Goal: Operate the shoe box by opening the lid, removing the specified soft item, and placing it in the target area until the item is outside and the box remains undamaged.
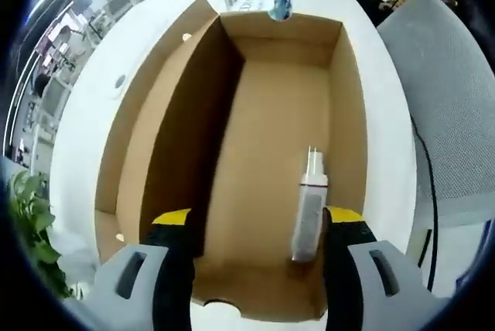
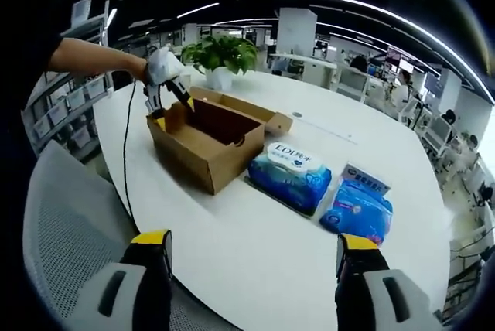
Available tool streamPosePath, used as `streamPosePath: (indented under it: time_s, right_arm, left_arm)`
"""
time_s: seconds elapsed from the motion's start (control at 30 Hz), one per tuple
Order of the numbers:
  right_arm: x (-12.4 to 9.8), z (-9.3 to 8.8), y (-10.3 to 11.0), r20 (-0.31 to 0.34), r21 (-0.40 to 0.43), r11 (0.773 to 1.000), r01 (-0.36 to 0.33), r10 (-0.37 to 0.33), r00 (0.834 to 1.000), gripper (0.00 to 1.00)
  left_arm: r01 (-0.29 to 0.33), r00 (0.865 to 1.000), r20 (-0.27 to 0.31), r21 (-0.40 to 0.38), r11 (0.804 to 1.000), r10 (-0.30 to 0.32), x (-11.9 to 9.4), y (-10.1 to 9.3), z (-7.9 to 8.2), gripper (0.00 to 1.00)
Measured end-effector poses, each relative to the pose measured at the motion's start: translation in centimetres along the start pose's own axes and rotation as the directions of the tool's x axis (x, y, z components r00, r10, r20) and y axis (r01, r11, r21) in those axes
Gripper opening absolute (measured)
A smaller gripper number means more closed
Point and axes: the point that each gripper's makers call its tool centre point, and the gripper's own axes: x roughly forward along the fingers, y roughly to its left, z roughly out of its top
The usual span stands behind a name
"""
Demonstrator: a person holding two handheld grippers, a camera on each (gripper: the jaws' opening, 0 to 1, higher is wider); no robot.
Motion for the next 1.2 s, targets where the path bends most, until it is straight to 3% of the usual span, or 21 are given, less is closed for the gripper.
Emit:
streamPosePath:
  time_s: [0.37,0.93,1.2]
  right_arm:
    - [-0.2,-0.8,-0.6,-0.015,0.006,1.0,0.03,-0.03,0.999,0.87]
    - [-0.3,-0.7,-0.8,-0.005,0.024,0.999,0.036,-0.036,0.999,0.85]
    - [-0.3,-0.6,-0.7,0.001,0.029,0.999,0.033,-0.033,0.999,0.85]
  left_arm:
    - [0.06,0.996,-0.069,0.083,0.995,-0.054,1.8,-0.6,-0.5,0.66]
    - [-0.01,1.0,-0.025,0.024,1.0,0.011,1.5,0.6,0.2,0.68]
    - [0.013,0.997,-0.071,0.144,0.989,-0.003,1.2,0.3,-0.6,0.67]
